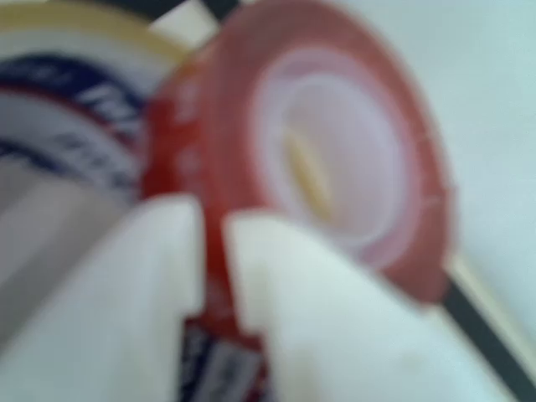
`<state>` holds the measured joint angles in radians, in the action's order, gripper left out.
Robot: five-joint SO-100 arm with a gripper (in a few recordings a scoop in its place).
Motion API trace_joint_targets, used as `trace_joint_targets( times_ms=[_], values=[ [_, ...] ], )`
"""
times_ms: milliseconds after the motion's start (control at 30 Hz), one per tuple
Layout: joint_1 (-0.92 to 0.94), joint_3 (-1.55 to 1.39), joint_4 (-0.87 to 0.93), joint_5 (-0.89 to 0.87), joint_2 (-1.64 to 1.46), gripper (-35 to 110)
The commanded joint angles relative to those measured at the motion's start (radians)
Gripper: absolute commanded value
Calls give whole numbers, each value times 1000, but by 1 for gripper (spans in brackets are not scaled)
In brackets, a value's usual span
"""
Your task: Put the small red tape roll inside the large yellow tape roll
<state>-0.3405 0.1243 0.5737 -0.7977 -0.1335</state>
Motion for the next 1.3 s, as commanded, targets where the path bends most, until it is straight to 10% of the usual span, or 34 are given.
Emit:
trace_joint_targets(
  times_ms=[0,1267],
  values=[
    [23,104,-44,8,-146,0],
    [37,118,-60,-64,-31,0]
  ],
)
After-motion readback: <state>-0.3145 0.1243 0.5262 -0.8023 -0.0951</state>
